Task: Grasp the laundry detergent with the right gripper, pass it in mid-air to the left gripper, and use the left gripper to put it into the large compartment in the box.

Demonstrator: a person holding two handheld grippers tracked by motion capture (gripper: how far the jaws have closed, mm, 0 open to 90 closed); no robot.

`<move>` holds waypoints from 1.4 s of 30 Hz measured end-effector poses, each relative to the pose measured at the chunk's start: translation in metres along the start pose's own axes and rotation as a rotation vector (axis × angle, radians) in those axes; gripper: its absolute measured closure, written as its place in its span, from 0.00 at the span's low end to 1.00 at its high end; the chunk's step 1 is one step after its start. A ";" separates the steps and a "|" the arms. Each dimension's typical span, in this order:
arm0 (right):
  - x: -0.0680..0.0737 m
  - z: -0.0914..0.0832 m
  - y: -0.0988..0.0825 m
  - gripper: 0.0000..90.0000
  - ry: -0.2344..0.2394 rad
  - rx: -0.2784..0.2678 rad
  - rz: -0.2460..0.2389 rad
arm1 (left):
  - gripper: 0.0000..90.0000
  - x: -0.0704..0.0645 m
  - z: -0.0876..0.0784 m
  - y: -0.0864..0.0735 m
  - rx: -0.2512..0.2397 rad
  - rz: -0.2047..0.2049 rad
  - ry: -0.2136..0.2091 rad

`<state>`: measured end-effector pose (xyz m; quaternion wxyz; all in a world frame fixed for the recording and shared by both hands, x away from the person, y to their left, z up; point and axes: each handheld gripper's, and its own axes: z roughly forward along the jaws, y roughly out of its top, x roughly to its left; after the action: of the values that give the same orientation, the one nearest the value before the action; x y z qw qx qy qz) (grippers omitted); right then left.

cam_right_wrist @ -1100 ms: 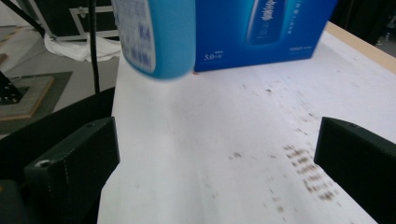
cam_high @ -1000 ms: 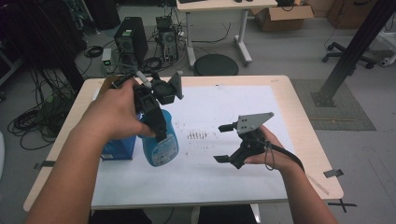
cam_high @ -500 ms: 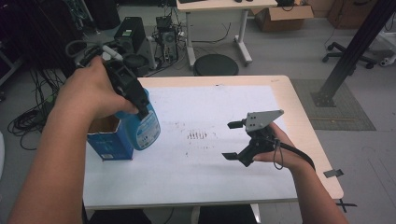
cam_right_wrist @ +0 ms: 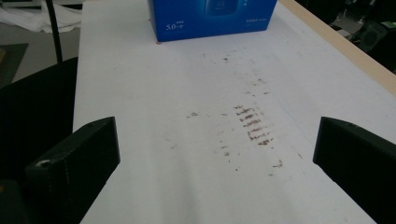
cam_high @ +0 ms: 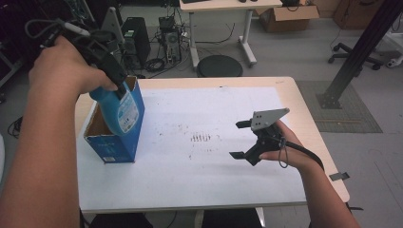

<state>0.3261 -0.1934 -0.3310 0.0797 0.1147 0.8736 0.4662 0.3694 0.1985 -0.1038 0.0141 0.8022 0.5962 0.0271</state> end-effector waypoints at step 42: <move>-0.015 0.009 0.000 0.01 -0.020 0.069 0.046 | 0.43 0.081 0.011 0.033 0.022 -0.260 -0.002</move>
<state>0.3429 -0.1904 -0.3353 0.0735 0.1423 0.8854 0.4364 0.4248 0.2669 -0.1110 0.0092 0.7182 0.6955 0.0178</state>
